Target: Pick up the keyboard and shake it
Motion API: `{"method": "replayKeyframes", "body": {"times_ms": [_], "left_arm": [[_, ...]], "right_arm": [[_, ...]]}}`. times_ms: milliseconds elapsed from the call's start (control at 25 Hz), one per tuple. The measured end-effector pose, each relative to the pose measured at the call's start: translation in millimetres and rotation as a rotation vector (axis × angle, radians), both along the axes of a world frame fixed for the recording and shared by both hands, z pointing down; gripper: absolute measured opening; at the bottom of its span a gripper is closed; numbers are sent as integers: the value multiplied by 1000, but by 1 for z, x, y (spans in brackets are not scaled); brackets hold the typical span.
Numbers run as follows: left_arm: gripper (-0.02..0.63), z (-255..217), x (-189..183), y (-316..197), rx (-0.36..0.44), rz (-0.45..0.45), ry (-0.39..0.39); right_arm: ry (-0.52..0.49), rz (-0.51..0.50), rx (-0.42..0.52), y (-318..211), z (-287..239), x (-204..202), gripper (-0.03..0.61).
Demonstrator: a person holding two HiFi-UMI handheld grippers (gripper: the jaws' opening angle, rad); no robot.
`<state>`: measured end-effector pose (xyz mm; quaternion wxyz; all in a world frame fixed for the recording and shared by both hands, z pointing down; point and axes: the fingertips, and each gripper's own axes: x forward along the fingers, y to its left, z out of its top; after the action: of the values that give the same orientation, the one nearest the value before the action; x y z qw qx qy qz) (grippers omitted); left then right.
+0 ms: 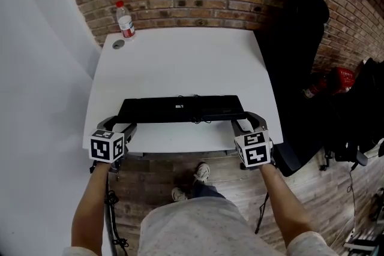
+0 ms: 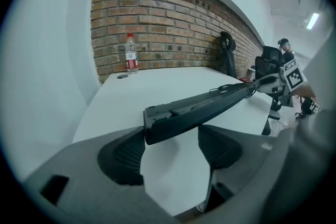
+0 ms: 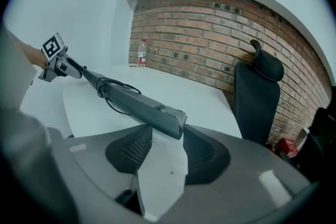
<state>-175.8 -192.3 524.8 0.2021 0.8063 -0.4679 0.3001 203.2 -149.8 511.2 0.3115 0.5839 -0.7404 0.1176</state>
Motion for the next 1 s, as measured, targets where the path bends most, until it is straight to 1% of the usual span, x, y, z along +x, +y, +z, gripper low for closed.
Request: {"method": "replayKeyframes", "body": {"times_ms": [120,200,280,400,440,520,560,640,800,880,1000], "left_arm": [[310,8,0,3,-9,19,-38],[311,14,-1,5,-15,33,-69],[311,22,-1,8,-28,46,-98],[313,33,-1,18,-71,77,-127],[314,35,-1,21,-83,86,-125],[300,31,-2,23,-81,78,-90],[288,27,-3,23,-73,65,-71],[279,23,-4,24,-65,53,-55],[273,21,4,36,-56,71,-32],[267,15,12,41,-41,75,-5],[256,1,29,48,-12,79,51]], "right_arm": [[54,-19,-10,4,7,-1,190],[107,-39,-30,6,14,-1,192],[159,-55,-63,10,21,-1,196],[232,-89,-126,18,31,-1,202],[262,-106,-149,21,34,-1,205],[314,-134,-179,26,37,-3,237],[327,-139,-179,28,36,-3,232],[333,-132,-171,32,34,-4,224],[309,-106,-154,41,30,-11,217],[275,-99,-131,45,23,-21,203],[189,-89,-100,51,9,-40,188]]}}
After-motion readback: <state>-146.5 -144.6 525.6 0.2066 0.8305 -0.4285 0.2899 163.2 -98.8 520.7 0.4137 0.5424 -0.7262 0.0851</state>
